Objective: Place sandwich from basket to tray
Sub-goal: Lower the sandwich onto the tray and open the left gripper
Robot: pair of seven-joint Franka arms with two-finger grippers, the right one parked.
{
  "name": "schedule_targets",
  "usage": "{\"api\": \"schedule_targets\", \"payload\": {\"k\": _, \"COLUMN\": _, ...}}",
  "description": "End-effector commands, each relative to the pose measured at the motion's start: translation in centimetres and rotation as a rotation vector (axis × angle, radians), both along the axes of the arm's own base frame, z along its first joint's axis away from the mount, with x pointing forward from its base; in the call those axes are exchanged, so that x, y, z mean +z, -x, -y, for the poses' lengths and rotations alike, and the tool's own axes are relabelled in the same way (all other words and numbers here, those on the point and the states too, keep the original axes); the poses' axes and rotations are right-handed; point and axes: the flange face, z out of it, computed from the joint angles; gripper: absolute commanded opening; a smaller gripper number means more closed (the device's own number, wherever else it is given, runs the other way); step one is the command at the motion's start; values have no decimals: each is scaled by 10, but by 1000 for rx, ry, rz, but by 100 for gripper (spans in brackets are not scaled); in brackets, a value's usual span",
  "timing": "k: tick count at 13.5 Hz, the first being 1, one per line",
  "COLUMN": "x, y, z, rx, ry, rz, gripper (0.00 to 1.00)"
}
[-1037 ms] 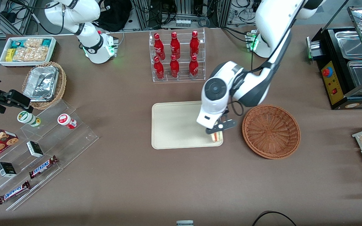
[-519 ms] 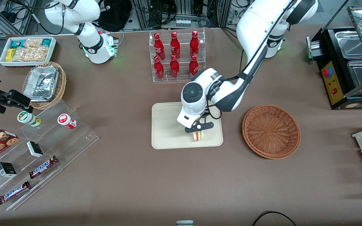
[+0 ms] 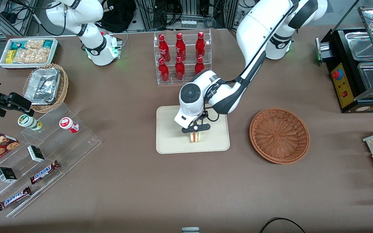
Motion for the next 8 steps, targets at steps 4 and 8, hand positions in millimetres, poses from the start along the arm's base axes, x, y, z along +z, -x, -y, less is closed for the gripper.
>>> {"api": "schedule_targets", "payload": {"k": 4, "x": -2, "y": 1, "z": 8, "rx": -17, "ry": 2, "rz": 4, "gripper": 20}}
{"api": "schedule_targets", "payload": {"k": 8, "x": -15, "y": 6, "z": 10, "rx": -20, "ry": -10, "rz": -11, "gripper": 47}}
